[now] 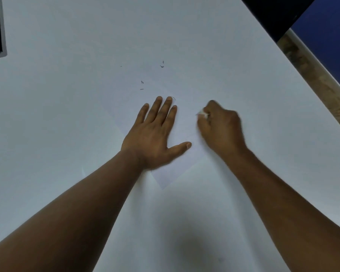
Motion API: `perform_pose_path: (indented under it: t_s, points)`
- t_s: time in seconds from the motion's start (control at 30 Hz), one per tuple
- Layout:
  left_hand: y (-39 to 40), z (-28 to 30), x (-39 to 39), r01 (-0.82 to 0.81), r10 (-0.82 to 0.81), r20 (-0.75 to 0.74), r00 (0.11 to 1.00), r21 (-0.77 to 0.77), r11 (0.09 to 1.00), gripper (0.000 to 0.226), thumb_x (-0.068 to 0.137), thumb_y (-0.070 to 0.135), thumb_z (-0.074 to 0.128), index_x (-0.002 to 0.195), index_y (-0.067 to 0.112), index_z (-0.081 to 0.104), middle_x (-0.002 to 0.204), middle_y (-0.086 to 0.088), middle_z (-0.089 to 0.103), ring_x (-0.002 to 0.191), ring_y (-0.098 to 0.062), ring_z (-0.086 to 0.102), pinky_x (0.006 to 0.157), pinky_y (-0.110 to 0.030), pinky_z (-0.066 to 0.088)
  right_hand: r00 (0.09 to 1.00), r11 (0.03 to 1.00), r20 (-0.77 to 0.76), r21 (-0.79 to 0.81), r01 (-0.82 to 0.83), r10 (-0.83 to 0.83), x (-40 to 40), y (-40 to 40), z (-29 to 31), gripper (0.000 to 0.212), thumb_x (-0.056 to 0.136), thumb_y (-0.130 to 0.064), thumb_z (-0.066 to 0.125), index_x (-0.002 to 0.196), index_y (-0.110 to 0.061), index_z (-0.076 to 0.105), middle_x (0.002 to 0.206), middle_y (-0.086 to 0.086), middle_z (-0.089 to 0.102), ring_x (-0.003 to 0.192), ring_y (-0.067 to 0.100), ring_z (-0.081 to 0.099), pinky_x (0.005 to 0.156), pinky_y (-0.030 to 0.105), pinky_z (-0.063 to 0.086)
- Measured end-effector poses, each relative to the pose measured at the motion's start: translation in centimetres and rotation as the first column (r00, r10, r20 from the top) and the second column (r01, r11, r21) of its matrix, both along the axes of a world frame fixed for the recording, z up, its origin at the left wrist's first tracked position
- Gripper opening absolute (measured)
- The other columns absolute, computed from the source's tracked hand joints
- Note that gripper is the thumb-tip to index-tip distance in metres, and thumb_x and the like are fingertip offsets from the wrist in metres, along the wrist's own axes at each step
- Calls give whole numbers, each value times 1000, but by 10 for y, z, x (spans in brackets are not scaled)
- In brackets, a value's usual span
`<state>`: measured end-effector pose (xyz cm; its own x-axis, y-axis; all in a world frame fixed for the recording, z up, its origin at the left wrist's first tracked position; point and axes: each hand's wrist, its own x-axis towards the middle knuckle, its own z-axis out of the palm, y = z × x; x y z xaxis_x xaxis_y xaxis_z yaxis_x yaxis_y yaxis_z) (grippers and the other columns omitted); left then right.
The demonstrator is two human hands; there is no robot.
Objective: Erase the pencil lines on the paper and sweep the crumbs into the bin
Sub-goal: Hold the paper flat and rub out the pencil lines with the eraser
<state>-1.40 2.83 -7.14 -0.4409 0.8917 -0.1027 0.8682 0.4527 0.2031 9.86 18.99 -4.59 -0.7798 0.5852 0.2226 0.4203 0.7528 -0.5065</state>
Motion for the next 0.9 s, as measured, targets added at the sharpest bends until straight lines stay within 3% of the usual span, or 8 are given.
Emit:
perform_pose_path:
  t_s: [0.1,0.3,0.4,0.47,0.57,0.73,0.83,0.9]
  points:
    - [0,1,-1,1,-1,4,1000,5,1000,100,93,83,16,165,16,-5,172,-2,-17,157,-19,-23,128,-45,-8,996,995,-7,-47,84,-85,2,13,1,14,91,-23,59,85,-11,57,63,2,60,59,28,59,60,38,51]
    - [0,-1,0,18,-18,-2,1000,27,999,102,91,82,14,165,13,1,173,-5,-12,158,-22,-19,129,-47,-4,976,976,37,21,-217,216,-3,-33,-4,14,92,-25,56,88,-12,56,62,4,60,56,30,57,52,34,46]
    - [0,0,-1,4,-4,7,1000,23,1000,102,93,83,17,165,13,-2,173,-4,-15,157,-19,-23,128,-44,-9,996,992,67,104,-72,65,-5,2,-4,19,92,-29,52,91,-11,58,74,9,69,66,37,64,59,38,50]
    - [0,0,-1,6,-6,8,1000,16,1000,102,93,83,18,165,14,-4,172,-3,-17,156,-19,-25,128,-44,-10,999,999,46,48,8,-11,-6,22,0,16,93,-24,54,88,-9,57,80,6,72,69,34,65,63,38,52]
    - [0,-1,-2,5,-5,7,1000,24,1000,103,93,83,19,165,13,-3,172,-4,-15,157,-20,-23,128,-44,-9,999,999,24,-23,46,-45,-10,18,3,16,93,-25,58,87,-10,57,69,4,65,64,30,61,63,39,52]
    - [0,-2,-1,16,-16,15,1000,54,998,105,90,82,15,165,9,3,173,-7,-8,159,-23,-16,129,-47,-2,968,968,35,-25,-249,250,-8,-34,-1,16,95,-28,57,95,-12,58,64,1,61,59,26,59,57,37,51]
    - [1,-1,-2,-5,4,19,1000,51,999,106,91,83,17,165,9,0,173,-6,-12,158,-21,-19,129,-45,-5,987,984,82,108,-143,135,-14,-12,-4,17,95,-28,54,94,-11,57,67,8,64,63,36,62,57,36,49]
    - [0,-1,-2,-11,10,25,1000,45,999,106,92,82,20,165,10,-5,172,-4,-15,157,-20,-23,129,-42,-8,998,996,69,84,-2,-4,-15,15,0,16,94,-25,55,91,-10,58,66,-1,62,65,35,61,59,34,45]
